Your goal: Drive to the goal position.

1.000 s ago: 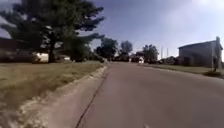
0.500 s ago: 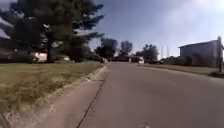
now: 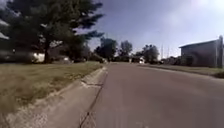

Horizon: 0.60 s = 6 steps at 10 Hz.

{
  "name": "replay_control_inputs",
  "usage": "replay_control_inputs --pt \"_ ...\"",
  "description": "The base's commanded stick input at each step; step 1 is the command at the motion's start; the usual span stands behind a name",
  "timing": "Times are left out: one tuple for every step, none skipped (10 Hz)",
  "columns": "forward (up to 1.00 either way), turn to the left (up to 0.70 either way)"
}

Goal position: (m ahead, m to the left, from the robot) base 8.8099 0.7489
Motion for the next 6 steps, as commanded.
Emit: replay_control_inputs --pt "1.0 0.0" --pt "1.0 0.0" --pt "1.0 0.0" --pt "1.0 0.0" --pt "1.0 0.0" --pt "1.0 0.0"
